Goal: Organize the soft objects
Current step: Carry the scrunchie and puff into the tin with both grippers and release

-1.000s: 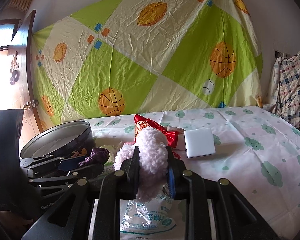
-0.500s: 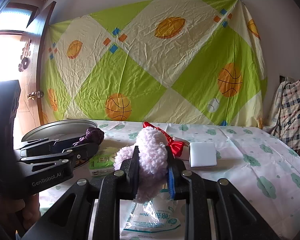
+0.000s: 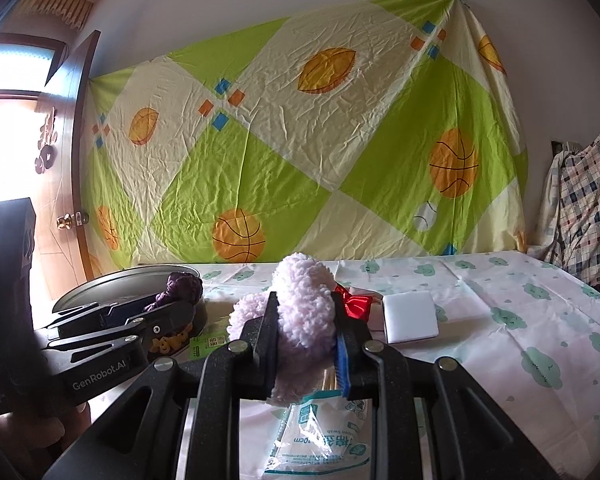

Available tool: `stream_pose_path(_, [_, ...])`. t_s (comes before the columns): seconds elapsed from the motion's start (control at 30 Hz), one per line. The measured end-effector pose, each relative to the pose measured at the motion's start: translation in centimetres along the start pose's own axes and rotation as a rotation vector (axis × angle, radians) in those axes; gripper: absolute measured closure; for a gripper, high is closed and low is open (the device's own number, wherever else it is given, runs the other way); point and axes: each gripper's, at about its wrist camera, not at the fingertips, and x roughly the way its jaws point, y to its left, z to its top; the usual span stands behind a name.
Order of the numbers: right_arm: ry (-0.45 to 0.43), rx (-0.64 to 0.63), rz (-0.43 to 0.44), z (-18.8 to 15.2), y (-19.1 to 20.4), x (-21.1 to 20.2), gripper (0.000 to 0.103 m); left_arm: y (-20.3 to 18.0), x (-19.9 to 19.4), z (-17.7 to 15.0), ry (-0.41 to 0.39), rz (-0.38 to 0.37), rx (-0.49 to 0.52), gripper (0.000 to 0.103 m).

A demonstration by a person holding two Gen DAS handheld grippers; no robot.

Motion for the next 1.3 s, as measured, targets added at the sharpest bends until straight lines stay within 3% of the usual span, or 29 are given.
stream_pose_path(0.83, [0.036, 0.006, 0.058, 0.0, 3.9, 1.8, 0.078, 4.7, -2.5, -0.1, -0.072, 0.127, -0.066, 0.070])
stream_pose_path(1.3, [0.075, -0.009, 0.117, -0.2, 6.9, 3.3, 0.078, 7.6, -3.5, -0.3, -0.082, 0.158, -0.106, 0.070])
